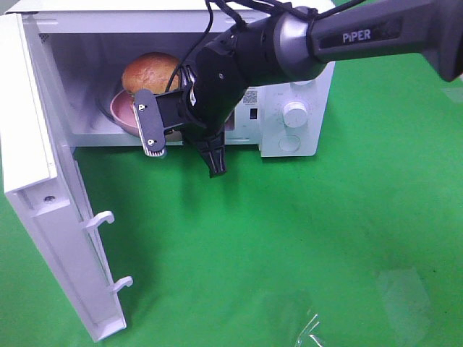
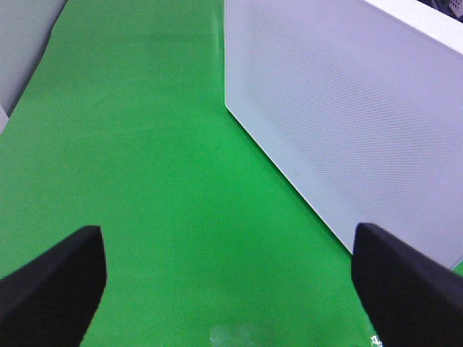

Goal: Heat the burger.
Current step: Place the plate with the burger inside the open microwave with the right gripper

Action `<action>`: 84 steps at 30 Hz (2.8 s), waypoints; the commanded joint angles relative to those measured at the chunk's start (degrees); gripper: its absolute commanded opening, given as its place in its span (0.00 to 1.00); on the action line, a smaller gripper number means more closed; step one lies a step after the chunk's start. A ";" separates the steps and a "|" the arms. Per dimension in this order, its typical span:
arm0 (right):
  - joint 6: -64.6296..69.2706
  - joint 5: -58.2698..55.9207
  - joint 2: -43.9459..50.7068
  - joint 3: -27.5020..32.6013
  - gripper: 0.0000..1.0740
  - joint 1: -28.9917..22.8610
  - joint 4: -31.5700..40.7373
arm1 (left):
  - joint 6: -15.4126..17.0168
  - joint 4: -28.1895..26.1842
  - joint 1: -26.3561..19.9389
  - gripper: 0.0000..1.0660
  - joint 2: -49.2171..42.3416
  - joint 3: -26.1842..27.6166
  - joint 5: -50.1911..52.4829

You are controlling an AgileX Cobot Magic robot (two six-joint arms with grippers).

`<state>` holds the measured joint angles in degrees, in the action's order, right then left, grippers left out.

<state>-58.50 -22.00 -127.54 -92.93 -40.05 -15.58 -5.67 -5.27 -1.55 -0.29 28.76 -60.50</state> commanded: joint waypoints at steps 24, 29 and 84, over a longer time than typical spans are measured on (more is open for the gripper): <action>0.06 18.33 18.62 26.30 0.00 -0.23 -1.66 | 0.11 -0.23 -0.23 0.79 -1.15 -0.11 0.74; 0.06 20.34 21.49 30.19 0.00 -0.23 -1.66 | 0.11 -0.23 -0.23 0.79 -1.15 -0.11 0.74; 28.07 -19.71 71.51 53.51 0.00 -0.23 -18.79 | 0.11 -0.23 -0.23 0.79 -1.15 -0.11 0.74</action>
<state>-34.89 -41.14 -57.01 -39.02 -40.57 -31.28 -5.67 -5.27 -1.55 -0.29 28.76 -60.50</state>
